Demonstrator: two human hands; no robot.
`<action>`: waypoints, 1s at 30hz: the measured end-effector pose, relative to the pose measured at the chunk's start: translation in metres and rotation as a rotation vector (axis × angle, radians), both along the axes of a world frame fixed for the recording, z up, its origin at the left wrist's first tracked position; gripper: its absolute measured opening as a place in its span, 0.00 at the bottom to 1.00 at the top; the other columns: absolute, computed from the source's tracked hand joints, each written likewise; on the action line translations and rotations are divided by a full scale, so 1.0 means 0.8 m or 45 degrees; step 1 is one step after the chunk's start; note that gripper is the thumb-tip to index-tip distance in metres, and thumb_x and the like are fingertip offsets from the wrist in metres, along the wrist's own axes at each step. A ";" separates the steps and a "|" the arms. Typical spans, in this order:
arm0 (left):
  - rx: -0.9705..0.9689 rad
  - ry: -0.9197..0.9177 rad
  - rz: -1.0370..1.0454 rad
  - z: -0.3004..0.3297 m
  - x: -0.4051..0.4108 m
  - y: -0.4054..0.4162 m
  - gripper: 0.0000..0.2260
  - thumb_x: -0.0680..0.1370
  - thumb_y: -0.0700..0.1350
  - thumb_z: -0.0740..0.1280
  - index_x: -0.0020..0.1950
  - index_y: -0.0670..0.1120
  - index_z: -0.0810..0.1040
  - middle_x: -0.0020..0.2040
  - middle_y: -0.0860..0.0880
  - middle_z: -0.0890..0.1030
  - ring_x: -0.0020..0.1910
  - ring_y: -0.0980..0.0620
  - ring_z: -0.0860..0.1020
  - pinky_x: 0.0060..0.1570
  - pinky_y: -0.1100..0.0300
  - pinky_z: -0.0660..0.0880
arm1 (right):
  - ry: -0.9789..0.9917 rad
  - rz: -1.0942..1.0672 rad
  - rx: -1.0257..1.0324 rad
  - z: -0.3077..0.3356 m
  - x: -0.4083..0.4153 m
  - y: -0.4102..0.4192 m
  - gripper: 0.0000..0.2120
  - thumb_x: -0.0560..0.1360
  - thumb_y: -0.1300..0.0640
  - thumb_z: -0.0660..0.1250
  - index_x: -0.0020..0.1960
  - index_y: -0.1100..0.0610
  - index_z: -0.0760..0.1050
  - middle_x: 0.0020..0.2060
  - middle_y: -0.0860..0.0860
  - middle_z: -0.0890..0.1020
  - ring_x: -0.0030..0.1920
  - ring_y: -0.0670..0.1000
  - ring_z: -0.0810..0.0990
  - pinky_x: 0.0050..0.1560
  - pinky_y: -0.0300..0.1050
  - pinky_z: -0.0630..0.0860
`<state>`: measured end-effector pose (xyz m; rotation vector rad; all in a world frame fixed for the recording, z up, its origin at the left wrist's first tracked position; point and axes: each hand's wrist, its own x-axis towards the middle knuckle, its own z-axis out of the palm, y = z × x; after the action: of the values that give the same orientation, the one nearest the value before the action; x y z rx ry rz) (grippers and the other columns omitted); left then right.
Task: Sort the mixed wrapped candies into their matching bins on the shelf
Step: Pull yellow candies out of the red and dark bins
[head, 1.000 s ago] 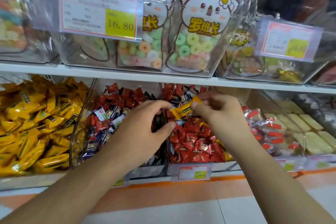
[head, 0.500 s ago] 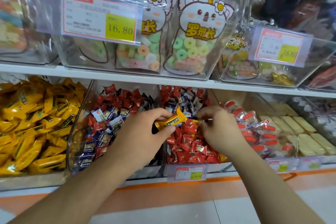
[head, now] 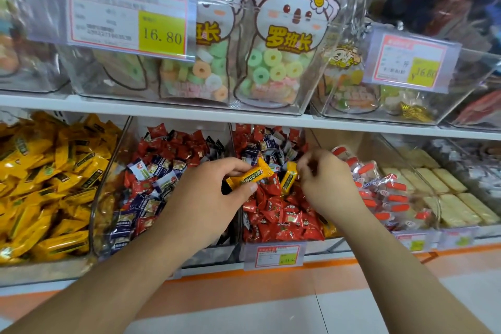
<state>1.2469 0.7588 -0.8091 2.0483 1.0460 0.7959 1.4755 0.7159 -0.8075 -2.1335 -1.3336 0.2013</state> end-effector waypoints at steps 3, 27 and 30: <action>-0.020 -0.034 0.011 0.002 -0.001 -0.001 0.11 0.79 0.55 0.71 0.61 0.62 0.81 0.51 0.68 0.80 0.53 0.78 0.71 0.46 0.83 0.65 | -0.031 -0.078 0.151 0.012 -0.001 -0.004 0.05 0.82 0.58 0.62 0.50 0.54 0.76 0.39 0.50 0.82 0.35 0.46 0.79 0.31 0.40 0.72; -0.043 -0.121 0.696 0.036 -0.216 0.053 0.12 0.76 0.51 0.76 0.56 0.53 0.79 0.50 0.56 0.84 0.44 0.54 0.84 0.47 0.48 0.82 | 0.774 0.427 0.096 0.035 -0.213 0.033 0.02 0.81 0.58 0.69 0.50 0.53 0.81 0.48 0.63 0.83 0.43 0.59 0.83 0.44 0.40 0.81; 0.102 0.154 0.745 0.029 -0.257 0.072 0.17 0.78 0.56 0.73 0.64 0.51 0.80 0.57 0.51 0.84 0.53 0.49 0.82 0.52 0.53 0.78 | 0.656 0.448 0.074 0.031 -0.226 0.037 0.05 0.81 0.59 0.69 0.48 0.52 0.81 0.45 0.59 0.83 0.36 0.50 0.77 0.33 0.35 0.72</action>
<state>1.0416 0.8167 -0.7860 1.8848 1.7477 1.0173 1.2944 0.7453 -0.7829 -1.6266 -1.3575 0.7860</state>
